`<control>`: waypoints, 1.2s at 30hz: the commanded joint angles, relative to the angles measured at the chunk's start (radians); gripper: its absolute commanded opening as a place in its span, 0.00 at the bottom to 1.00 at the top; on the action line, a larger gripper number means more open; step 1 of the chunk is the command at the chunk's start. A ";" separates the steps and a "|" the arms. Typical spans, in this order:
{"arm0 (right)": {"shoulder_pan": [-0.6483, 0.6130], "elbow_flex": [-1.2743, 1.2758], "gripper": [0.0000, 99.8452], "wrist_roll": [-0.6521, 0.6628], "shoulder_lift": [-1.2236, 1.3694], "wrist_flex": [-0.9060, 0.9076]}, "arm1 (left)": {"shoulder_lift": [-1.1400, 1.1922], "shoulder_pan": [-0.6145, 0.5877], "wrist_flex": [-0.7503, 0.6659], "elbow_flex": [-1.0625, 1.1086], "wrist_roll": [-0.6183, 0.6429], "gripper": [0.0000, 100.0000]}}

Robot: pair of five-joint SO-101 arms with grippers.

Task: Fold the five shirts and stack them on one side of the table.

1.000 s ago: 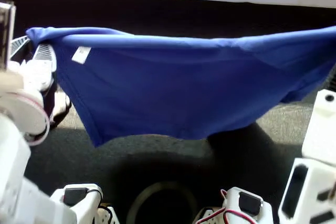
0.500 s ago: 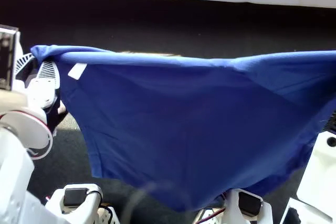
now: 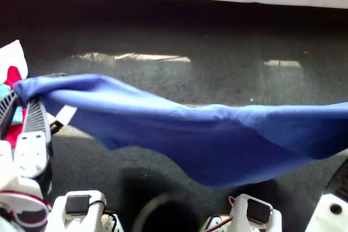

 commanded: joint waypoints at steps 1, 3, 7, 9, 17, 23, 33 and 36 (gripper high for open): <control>0.016 -0.004 0.01 0.048 0.001 0.001 | -0.050 -0.012 -0.006 0.051 0.000 0.01; 0.016 -0.004 0.01 0.051 0.001 0.001 | -0.065 -0.012 -0.008 0.059 0.000 0.01; 0.016 -0.004 0.01 0.052 0.001 0.001 | -0.068 -0.012 -0.021 0.056 0.000 0.01; 0.016 -0.004 0.01 0.049 0.001 0.001 | -0.070 -0.012 -0.034 0.056 0.000 0.01; 0.016 -0.004 0.01 0.048 -0.004 0.030 | -0.071 -0.012 -0.043 0.054 0.002 0.01; 0.012 -0.001 0.01 0.046 0.007 0.073 | -0.062 -0.010 -0.041 0.088 0.002 0.01; 0.010 0.444 0.01 0.000 0.134 -0.188 | 0.174 -0.005 -0.324 0.364 0.002 0.01; 0.010 0.585 0.01 0.003 0.186 -0.318 | 0.321 -0.005 -0.348 0.280 0.002 0.01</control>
